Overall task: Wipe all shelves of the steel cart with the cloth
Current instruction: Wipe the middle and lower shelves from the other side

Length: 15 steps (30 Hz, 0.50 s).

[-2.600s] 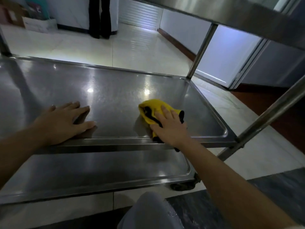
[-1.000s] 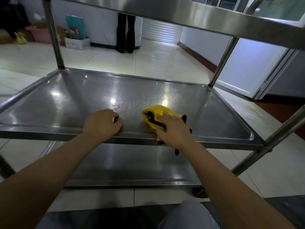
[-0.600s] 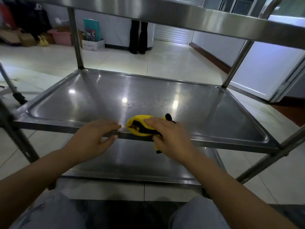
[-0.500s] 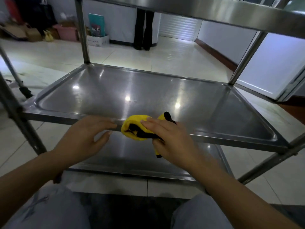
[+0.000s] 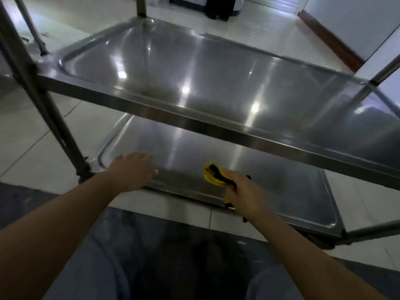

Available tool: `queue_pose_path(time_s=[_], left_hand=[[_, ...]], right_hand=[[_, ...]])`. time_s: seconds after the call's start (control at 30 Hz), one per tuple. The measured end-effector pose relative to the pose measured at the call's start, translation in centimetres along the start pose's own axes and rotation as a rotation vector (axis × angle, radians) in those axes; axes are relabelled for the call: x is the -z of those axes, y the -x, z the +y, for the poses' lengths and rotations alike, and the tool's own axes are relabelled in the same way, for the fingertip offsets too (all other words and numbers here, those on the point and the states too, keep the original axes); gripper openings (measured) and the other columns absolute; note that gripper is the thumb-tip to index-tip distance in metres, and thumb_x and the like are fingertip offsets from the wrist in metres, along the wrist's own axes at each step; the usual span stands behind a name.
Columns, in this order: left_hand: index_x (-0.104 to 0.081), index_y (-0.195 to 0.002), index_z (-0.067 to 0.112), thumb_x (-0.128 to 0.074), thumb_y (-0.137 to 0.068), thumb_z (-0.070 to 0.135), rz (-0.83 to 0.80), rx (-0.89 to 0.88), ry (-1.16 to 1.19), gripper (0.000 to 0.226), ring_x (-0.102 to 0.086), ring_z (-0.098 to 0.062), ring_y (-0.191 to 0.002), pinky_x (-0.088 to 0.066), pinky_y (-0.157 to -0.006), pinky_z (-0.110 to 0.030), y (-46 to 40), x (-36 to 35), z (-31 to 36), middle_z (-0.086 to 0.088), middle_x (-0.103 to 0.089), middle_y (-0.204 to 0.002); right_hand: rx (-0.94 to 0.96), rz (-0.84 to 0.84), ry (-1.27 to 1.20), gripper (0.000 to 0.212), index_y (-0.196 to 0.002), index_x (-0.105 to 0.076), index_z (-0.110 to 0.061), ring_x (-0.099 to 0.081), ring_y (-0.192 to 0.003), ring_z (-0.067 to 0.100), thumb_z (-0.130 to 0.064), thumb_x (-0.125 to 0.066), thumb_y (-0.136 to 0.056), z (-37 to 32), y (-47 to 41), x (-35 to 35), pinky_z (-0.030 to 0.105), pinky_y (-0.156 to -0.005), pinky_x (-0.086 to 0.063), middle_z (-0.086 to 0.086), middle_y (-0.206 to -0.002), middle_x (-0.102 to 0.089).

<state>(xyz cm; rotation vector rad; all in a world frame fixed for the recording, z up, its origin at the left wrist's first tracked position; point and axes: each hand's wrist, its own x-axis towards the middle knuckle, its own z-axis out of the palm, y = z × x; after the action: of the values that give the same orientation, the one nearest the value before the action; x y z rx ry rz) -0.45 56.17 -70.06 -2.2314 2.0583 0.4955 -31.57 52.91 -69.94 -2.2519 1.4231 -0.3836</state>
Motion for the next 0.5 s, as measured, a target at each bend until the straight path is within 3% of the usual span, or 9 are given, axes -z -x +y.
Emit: queue_pose_path(time_s=[0.07, 0.13, 0.2, 0.27, 0.3, 0.4, 0.5], left_hand=[[-0.016, -0.151, 0.022, -0.029, -0.097, 0.055, -0.056, 0.046, -0.017, 0.064, -0.017, -0.023, -0.146, -0.013, -0.116, -0.048, -1.8, -1.7, -0.5, -0.003, -0.016, -0.16], [-0.012, -0.152, 0.021, -0.027, -0.096, 0.058, -0.083, 0.067, -0.029, 0.069, -0.012, -0.024, -0.147, -0.011, -0.116, -0.05, -3.2, -3.6, -0.9, -0.004, -0.011, -0.161], [-0.007, -0.153, 0.018, -0.026, -0.094, 0.062, -0.084, 0.104, -0.04, 0.076, -0.008, -0.027, -0.147, -0.01, -0.117, -0.051, -4.1, -5.3, -1.2, -0.006, -0.006, -0.161], [0.002, -0.153, 0.017, -0.024, -0.091, 0.068, -0.096, 0.168, -0.048, 0.085, 0.0, -0.029, -0.148, -0.005, -0.117, -0.052, -4.8, -6.9, -1.6, -0.01, 0.004, -0.161], [0.007, -0.152, 0.015, -0.021, -0.089, 0.072, -0.106, 0.204, -0.052, 0.089, 0.005, -0.03, -0.148, -0.003, -0.117, -0.053, -5.1, -7.6, -1.9, -0.011, 0.009, -0.16], [0.017, -0.15, 0.015, -0.006, -0.076, 0.084, -0.082, 0.249, -0.037, 0.103, 0.015, -0.029, -0.146, 0.004, -0.116, -0.056, -5.6, -9.8, -2.8, -0.013, 0.017, -0.159], [0.017, -0.149, 0.017, 0.009, -0.065, 0.088, 0.01, 0.224, 0.006, 0.111, 0.018, -0.029, -0.146, 0.007, -0.113, -0.057, -5.9, -11.7, -3.3, -0.013, 0.017, -0.159]], right_hand=[[-0.096, 0.065, 0.019, 0.045, -0.141, -0.043, -0.028, -0.064, -0.098, 0.024, -0.021, -0.048, -0.097, 1.9, -1.5, -1.6, 0.044, -0.081, -0.054, 0.004, -0.127, -0.06], [-0.161, 0.019, 0.07, 0.048, -0.146, -0.036, -0.028, -0.057, -0.116, 0.028, -0.027, -0.047, -0.099, 3.2, -2.6, -3.8, 0.047, -0.093, -0.049, 0.007, -0.141, -0.051], [-0.193, -0.177, 0.23, 0.054, -0.151, -0.022, -0.032, -0.029, -0.141, 0.032, -0.038, -0.041, -0.101, 3.9, -3.2, -6.7, 0.052, -0.109, -0.032, 0.005, -0.159, -0.022], [-0.19, -0.292, 0.327, 0.059, -0.151, -0.005, -0.04, 0.002, -0.148, 0.033, -0.048, -0.034, -0.1, 4.4, -3.0, -9.2, 0.06, -0.115, -0.014, -0.003, -0.162, 0.007], [-0.187, -0.291, 0.332, 0.06, -0.149, 0.0, -0.044, 0.009, -0.147, 0.031, -0.052, -0.031, -0.099, 5.0, -2.9, -9.7, 0.061, -0.114, -0.01, -0.008, -0.16, 0.014], [-0.191, -0.262, 0.38, 0.06, -0.144, 0.007, -0.049, 0.015, -0.147, 0.02, -0.061, -0.025, -0.095, 7.7, -2.9, -8.6, 0.058, -0.115, -0.007, -0.018, -0.154, 0.022], [-0.32, -0.234, 0.409, 0.065, -0.152, -0.004, -0.035, 0.015, -0.147, 0.023, -0.061, -0.018, -0.093, 9.0, -4.1, -7.8, 0.054, -0.118, -0.001, -0.006, -0.161, 0.013]])
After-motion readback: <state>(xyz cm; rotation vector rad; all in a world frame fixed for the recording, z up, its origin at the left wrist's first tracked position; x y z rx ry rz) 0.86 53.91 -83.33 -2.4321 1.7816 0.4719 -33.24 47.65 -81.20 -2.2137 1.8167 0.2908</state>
